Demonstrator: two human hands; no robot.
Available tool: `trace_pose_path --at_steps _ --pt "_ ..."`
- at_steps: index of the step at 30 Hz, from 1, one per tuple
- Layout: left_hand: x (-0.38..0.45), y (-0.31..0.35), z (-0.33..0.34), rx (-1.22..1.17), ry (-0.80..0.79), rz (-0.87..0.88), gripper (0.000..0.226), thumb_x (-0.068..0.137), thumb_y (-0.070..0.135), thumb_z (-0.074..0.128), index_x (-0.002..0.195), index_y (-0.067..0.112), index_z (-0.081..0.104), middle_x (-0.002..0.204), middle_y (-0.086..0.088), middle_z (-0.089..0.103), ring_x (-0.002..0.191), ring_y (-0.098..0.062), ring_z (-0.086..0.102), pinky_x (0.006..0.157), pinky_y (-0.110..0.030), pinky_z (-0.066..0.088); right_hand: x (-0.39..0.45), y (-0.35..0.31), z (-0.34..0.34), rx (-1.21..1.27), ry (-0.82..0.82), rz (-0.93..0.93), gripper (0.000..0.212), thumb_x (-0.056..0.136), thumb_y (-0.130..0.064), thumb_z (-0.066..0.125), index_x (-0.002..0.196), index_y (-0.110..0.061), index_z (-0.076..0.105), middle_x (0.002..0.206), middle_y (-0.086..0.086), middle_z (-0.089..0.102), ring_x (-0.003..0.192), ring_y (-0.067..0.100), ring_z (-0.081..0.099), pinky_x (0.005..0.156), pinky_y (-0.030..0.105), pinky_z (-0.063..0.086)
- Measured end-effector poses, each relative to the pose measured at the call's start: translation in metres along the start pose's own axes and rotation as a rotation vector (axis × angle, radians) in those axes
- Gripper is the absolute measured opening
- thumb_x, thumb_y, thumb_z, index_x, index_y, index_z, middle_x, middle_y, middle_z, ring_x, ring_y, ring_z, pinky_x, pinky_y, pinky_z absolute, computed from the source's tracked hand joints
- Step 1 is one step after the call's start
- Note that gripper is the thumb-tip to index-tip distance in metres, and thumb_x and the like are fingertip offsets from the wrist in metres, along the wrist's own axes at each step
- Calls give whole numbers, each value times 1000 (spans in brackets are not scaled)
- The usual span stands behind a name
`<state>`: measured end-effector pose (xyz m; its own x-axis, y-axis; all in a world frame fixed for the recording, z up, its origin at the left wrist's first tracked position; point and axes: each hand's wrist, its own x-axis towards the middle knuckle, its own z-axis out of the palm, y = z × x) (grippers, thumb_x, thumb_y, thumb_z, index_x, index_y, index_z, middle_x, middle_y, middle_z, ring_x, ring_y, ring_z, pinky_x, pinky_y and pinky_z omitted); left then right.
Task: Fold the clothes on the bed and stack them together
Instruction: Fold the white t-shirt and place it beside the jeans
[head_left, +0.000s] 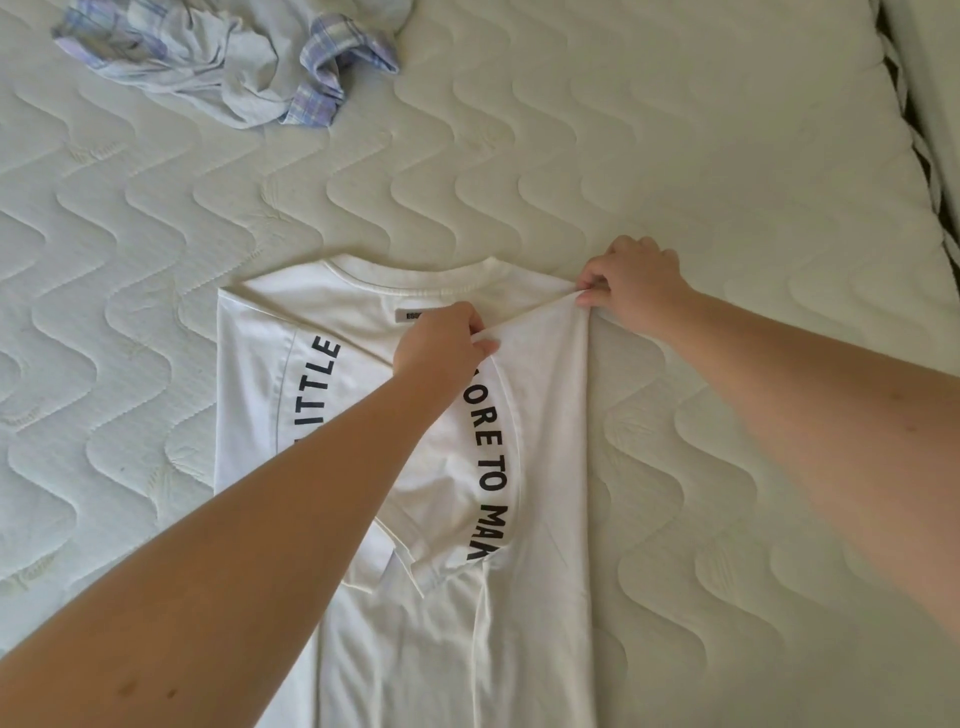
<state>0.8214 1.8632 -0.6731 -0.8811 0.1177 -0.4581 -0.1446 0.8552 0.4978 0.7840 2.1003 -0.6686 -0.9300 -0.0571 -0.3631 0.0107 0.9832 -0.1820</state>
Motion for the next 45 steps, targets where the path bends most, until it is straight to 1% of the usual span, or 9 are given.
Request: trace_pose_path --at_steps 6,12,19,23,30,34,37,42,45 --pt "-1 -1 1 47 24 46 23 93 41 62 104 21 57 90 5 63 78 -17 57 64 -30 42 -2 -19 3 12 -89 -56 30 87 -50 65 112 -35 66 120 4 47 120 28 38 97 40 25" --pt "-4 -8 -8 147 -32 14 38 88 55 63 102 21 55 80 7 52 78 -17 58 81 -37 49 -6 -19 5 -107 73 37 35 85 -52 66 109 -27 69 119 7 50 114 30 42 93 41 28" --pt "-20 -24 -27 500 -165 -6 55 82 67 63 116 23 58 103 4 63 109 -22 57 100 -44 33 -61 -41 29 255 360 137 21 93 -32 62 108 -18 64 106 5 60 99 27 55 87 38 39" --pt "-41 -40 -34 466 -176 -86 47 86 61 62 115 24 55 104 6 64 104 -22 59 99 -45 34 -124 -78 63 515 230 94 16 98 -23 54 105 -16 67 93 1 68 81 17 61 75 32 48" --pt "-84 -54 -29 3 156 -114 18 97 40 54 101 23 58 88 4 67 83 -21 63 70 -34 49 -171 -127 96 796 13 209 29 100 -16 47 125 -21 60 114 -4 66 101 12 63 85 23 46" --pt "-96 -61 -27 76 -12 -153 47 92 59 54 121 22 53 103 6 63 97 -23 63 72 -33 47 -180 -130 95 908 4 280 27 100 -16 44 121 -25 60 110 -2 67 96 10 65 78 24 50" --pt "-106 -73 -24 195 -62 -158 40 94 38 61 126 16 54 106 -2 63 97 -25 59 76 -36 48 -193 -129 101 866 -47 245 25 100 -16 45 117 -25 62 100 -7 68 87 3 65 64 11 43" --pt "-125 -56 -22 -50 267 -30 17 88 13 62 105 12 62 96 -4 63 82 -24 58 68 -35 46 -203 -130 103 1072 -235 208 38 96 0 40 116 -23 62 111 -8 68 104 5 65 89 24 51" --pt "-136 -36 -12 -60 328 193 19 86 3 64 104 9 66 98 -5 62 80 -19 55 73 -34 48 -202 -127 97 1385 -142 320 42 94 10 35 110 -17 62 111 3 70 105 10 67 93 23 52"
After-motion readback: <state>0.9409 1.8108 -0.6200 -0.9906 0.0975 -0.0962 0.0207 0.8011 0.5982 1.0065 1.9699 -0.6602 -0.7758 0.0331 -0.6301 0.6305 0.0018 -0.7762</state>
